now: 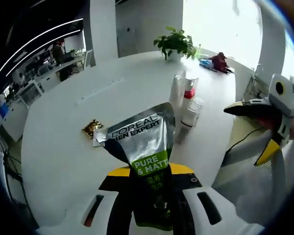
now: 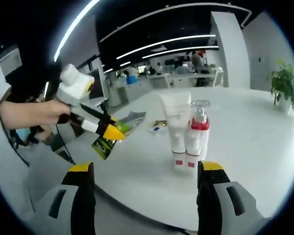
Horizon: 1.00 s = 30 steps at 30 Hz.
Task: Arrange the skincare products in the storage area until every visible bottle or jar stands upright without overlapping.
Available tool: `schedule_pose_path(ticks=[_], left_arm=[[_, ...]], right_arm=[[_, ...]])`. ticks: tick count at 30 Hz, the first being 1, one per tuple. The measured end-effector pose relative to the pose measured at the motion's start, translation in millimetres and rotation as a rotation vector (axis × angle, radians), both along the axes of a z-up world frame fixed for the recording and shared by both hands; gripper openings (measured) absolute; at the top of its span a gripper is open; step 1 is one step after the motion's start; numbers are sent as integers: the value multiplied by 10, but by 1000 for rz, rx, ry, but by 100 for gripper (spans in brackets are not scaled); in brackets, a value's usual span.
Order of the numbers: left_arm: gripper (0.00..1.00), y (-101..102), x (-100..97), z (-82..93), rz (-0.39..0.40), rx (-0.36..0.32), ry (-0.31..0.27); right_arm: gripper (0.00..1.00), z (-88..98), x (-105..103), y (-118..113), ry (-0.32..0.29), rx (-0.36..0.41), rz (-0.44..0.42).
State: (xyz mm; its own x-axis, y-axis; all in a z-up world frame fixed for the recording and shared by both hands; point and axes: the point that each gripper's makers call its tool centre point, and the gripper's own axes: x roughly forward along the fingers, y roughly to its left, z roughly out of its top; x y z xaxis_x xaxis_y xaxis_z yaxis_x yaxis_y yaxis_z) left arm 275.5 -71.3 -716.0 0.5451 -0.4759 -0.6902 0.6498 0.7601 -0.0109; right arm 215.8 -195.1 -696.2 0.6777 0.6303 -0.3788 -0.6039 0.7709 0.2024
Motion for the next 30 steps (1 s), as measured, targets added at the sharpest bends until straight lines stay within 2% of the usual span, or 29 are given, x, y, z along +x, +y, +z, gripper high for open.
schedule_pose_path(ticks=[3,6,10,13,19,24,30], left_arm=[[22,-41,-107,56,-11,-7,-18],[21,-68,-177,94,-6,-22,-25],[21,-135,-292,156,-2,-48,-32],[21,-215,-386,219,-15,-68,-40],[21,-351,-561,311,-64,-87,-64],[21,-491,-674,362,-130,-108,-84],[21,-650,-738,427,-171,-127,-95]], right_arm=[[83,33,-41,65,9,16,27],[82,137,-49,161,43,117,50],[79,195,-45,201,52,157,79],[78,241,-64,251,79,216,94],[75,355,-47,290,89,284,114],[66,429,-34,390,104,339,152],[43,503,-31,500,146,413,211]])
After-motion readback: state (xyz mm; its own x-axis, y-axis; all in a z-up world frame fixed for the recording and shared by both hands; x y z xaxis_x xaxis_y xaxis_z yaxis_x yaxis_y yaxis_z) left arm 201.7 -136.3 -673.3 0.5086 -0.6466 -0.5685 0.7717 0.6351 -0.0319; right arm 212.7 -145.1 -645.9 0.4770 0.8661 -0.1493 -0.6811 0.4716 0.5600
